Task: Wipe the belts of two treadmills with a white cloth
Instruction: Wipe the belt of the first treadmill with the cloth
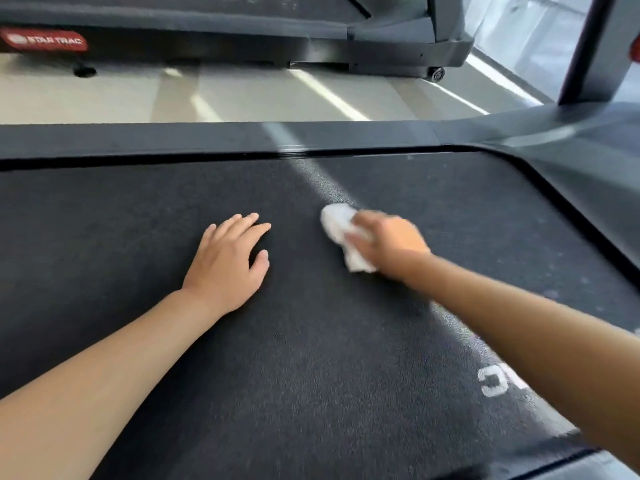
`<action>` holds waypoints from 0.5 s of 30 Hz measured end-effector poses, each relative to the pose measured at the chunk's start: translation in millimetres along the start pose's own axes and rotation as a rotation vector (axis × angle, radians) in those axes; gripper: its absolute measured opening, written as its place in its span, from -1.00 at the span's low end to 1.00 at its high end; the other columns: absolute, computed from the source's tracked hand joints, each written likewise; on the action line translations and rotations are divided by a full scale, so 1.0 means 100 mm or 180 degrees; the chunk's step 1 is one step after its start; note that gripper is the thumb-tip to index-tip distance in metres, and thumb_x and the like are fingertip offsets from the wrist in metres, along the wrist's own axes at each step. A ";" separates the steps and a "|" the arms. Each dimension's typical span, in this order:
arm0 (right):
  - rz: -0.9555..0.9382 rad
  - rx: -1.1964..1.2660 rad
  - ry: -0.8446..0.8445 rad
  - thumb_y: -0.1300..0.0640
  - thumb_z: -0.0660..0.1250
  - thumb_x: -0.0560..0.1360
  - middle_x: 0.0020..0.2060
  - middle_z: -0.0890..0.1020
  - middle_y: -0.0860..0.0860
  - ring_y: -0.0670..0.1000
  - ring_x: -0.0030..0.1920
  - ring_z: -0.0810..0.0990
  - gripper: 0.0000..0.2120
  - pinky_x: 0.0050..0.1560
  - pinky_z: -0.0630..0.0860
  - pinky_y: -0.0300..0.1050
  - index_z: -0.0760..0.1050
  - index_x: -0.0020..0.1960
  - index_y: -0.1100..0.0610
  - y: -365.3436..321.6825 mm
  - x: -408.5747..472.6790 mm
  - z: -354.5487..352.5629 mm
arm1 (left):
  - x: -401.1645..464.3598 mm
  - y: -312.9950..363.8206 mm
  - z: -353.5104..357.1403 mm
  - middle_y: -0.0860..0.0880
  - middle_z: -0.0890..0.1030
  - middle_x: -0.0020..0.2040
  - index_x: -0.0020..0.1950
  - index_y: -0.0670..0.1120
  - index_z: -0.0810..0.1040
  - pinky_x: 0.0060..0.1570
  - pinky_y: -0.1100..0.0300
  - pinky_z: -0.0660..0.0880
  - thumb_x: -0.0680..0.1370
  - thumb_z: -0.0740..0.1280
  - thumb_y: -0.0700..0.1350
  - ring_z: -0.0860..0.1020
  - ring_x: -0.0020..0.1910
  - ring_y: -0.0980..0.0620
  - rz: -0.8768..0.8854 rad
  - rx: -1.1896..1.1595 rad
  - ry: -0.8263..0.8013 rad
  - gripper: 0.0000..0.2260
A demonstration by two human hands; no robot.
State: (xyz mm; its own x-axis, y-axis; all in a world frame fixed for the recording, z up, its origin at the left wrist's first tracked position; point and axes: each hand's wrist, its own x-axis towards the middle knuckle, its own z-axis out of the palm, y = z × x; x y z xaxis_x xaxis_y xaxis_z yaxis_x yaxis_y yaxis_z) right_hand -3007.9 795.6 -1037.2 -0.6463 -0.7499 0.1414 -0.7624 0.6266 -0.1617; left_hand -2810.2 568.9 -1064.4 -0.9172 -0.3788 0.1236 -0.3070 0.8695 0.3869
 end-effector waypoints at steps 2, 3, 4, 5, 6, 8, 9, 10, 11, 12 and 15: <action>0.1000 -0.0048 0.0205 -0.20 0.27 0.56 0.05 0.63 0.02 0.16 0.10 0.62 -0.69 -0.06 0.38 -0.06 0.49 0.15 -0.01 0.51 0.14 -0.07 | -0.06 0.00 0.00 0.01 0.35 0.63 0.57 0.04 0.44 0.62 -0.16 0.12 0.59 0.11 0.12 0.25 0.64 -0.08 0.0010 0.0003 -0.0024 -0.45; 0.1207 -0.0020 0.0318 -0.17 0.25 0.57 0.04 0.62 0.05 0.21 0.10 0.61 -0.71 -0.07 0.39 -0.02 0.48 0.13 0.02 0.60 0.13 -0.10 | -0.07 0.01 -0.01 0.01 0.35 0.63 0.57 0.04 0.43 0.62 -0.16 0.12 0.59 0.11 0.12 0.25 0.64 -0.08 0.0013 0.0016 -0.0031 -0.45; 0.1262 -0.0040 0.0347 -0.16 0.23 0.58 0.04 0.61 0.06 0.22 0.09 0.61 -0.71 -0.07 0.41 0.01 0.47 0.14 0.03 0.56 0.07 -0.12 | -0.07 0.02 -0.01 0.00 0.35 0.63 0.57 0.04 0.43 0.61 -0.17 0.12 0.59 0.12 0.12 0.24 0.64 -0.08 0.0004 0.0026 -0.0040 -0.46; 0.1192 0.0022 0.0269 -0.16 0.23 0.60 0.03 0.61 0.05 0.20 0.09 0.62 -0.72 -0.04 0.45 0.02 0.48 0.15 0.01 0.45 -0.02 -0.11 | -0.06 0.04 -0.01 0.00 0.35 0.62 0.57 0.04 0.44 0.61 -0.19 0.12 0.61 0.14 0.11 0.24 0.64 -0.08 -0.0009 0.0039 -0.0050 -0.47; 0.0981 0.0124 0.0170 -0.17 0.24 0.60 0.02 0.61 0.01 0.17 0.07 0.62 -0.73 -0.01 0.49 0.02 0.49 0.15 -0.01 0.27 -0.15 -0.08 | -0.04 0.07 0.00 0.00 0.36 0.62 0.56 0.03 0.44 0.60 -0.21 0.13 0.62 0.16 0.11 0.24 0.64 -0.09 0.0000 0.0049 -0.0079 -0.49; 0.0107 0.0353 0.0059 -0.18 0.27 0.59 -0.06 0.57 -0.07 0.09 -0.03 0.62 -0.75 -0.08 0.51 0.03 0.50 0.07 -0.01 -0.17 -0.48 0.00 | 0.06 0.17 0.04 0.00 0.38 0.60 0.54 0.03 0.46 0.59 -0.23 0.18 0.62 0.16 0.11 0.26 0.62 -0.08 0.0196 0.0058 -0.0189 -0.50; -0.0390 0.0512 0.0000 -0.17 0.28 0.59 -0.11 0.54 -0.08 0.06 -0.10 0.58 -0.74 -0.15 0.50 0.03 0.51 0.04 0.01 -0.35 -0.65 0.01 | 0.14 0.24 0.08 -0.01 0.39 0.60 0.53 0.03 0.47 0.58 -0.22 0.20 0.60 0.14 0.12 0.27 0.62 -0.08 0.0325 0.0046 -0.0260 -0.48; -0.0833 0.0668 -0.0117 -0.15 0.29 0.59 -0.15 0.51 -0.09 0.04 -0.16 0.54 -0.74 -0.20 0.47 0.02 0.52 0.02 0.04 -0.47 -0.79 0.00 | 0.22 0.30 0.11 -0.01 0.40 0.59 0.53 0.02 0.48 0.57 -0.22 0.22 0.58 0.11 0.12 0.29 0.60 -0.09 0.0420 0.0023 -0.0313 -0.46; -0.1225 0.0764 -0.0262 -0.13 0.29 0.60 -0.17 0.50 -0.09 0.03 -0.20 0.50 -0.75 -0.24 0.45 0.00 0.53 0.03 0.06 -0.52 -0.89 -0.02 | 0.32 0.36 0.14 -0.02 0.42 0.58 0.52 0.01 0.50 0.55 -0.22 0.24 0.57 0.09 0.14 0.31 0.59 -0.10 0.0486 0.0011 -0.0326 -0.44; -0.1550 0.0748 -0.0394 -0.12 0.29 0.62 -0.16 0.50 -0.08 0.02 -0.20 0.48 -0.74 -0.26 0.43 -0.04 0.56 0.07 0.07 -0.46 -0.93 -0.02 | 0.41 0.40 0.17 -0.03 0.43 0.57 0.51 0.01 0.51 0.54 -0.23 0.26 0.56 0.06 0.15 0.33 0.58 -0.11 0.0535 0.0021 -0.0309 -0.42; -0.1548 0.0624 -0.0350 -0.10 0.34 0.61 -0.10 0.56 -0.05 0.03 -0.11 0.56 -0.76 -0.20 0.48 -0.08 0.58 0.15 0.04 0.01 -0.70 -0.07 | 0.66 0.46 0.24 -0.03 0.46 0.55 0.49 0.02 0.51 0.50 -0.25 0.30 0.55 0.03 0.18 0.37 0.55 -0.12 0.0571 0.0121 -0.0258 -0.41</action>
State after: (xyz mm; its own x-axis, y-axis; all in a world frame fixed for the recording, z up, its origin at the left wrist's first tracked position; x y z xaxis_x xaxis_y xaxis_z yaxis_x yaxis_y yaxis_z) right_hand -2963.7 849.7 -1040.2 -0.2047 -0.9682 0.1440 -0.9458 0.1577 -0.2840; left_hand -2890.7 591.1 -1060.4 -0.9750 -0.1914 0.1130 -0.1448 0.9327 0.3304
